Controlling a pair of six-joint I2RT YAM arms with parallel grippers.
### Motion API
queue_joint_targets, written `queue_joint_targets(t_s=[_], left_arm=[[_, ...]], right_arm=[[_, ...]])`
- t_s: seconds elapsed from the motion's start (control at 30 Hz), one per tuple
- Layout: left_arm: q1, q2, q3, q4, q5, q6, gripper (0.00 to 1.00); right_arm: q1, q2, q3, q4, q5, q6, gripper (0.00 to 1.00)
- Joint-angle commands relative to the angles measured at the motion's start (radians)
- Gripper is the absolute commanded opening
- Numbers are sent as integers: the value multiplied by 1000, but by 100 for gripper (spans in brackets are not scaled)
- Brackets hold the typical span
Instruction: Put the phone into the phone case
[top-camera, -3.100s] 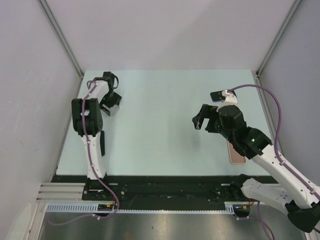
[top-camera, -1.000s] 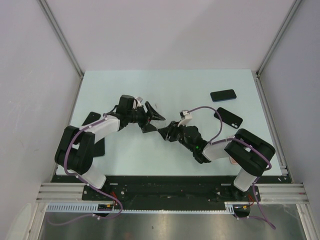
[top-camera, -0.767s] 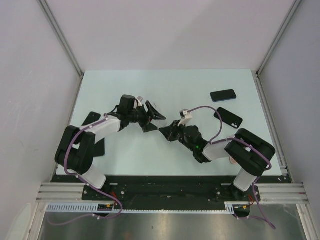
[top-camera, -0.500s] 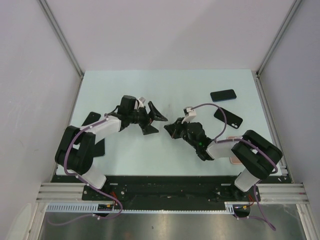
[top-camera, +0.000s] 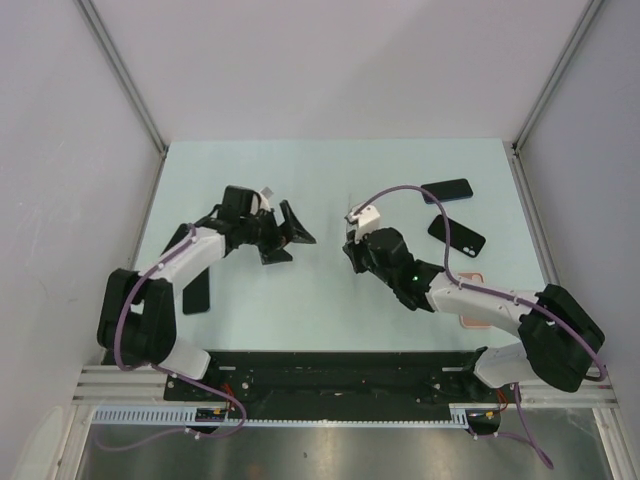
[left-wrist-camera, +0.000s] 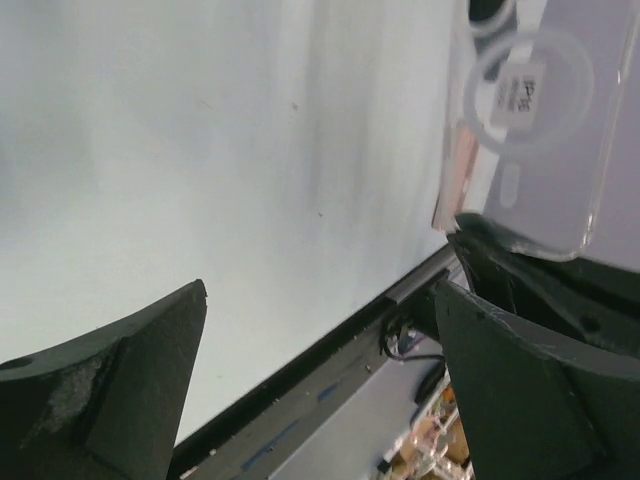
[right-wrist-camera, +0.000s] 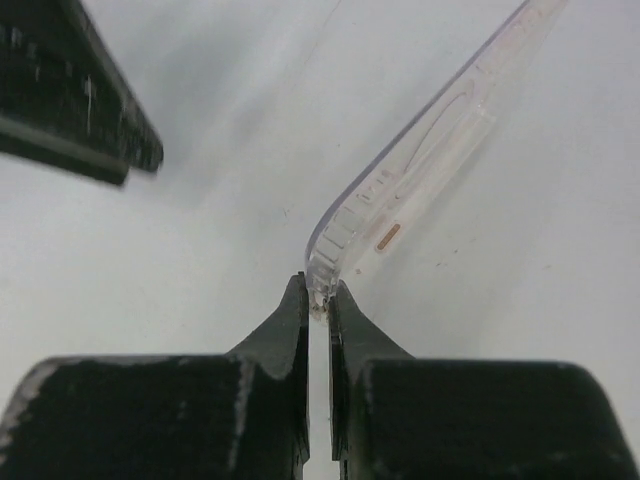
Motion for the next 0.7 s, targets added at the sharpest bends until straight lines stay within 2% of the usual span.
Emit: queue_joint_targets(t_s=[0.0,0.03,0.1,0.17,0.33,0.47,0.67], left_arm=[[147,-73,-63,9,29,101,100],[168,-77,-74,16,59,116,100],[219,-99,-83,-3,49,133,100],[254,-122,-69,-50,2,161,100],[276,-111,31,-245,-149,219,100],[285,-142,20,-231,-198,228,100],[307,-154,28,-268,-245,213,100]], right_arm=[[53,-22,151,-304,102,-363,0],[59,-18,175,-389,115,-383,0],[75,-13,217,-451,112,-445,0],[124,-13,220,-506,131,-494,0],[217,22,228,-618,130,-498,0],[321,95,228,-641,179,-498,0],[381,214,243,-658,187,-429,4]])
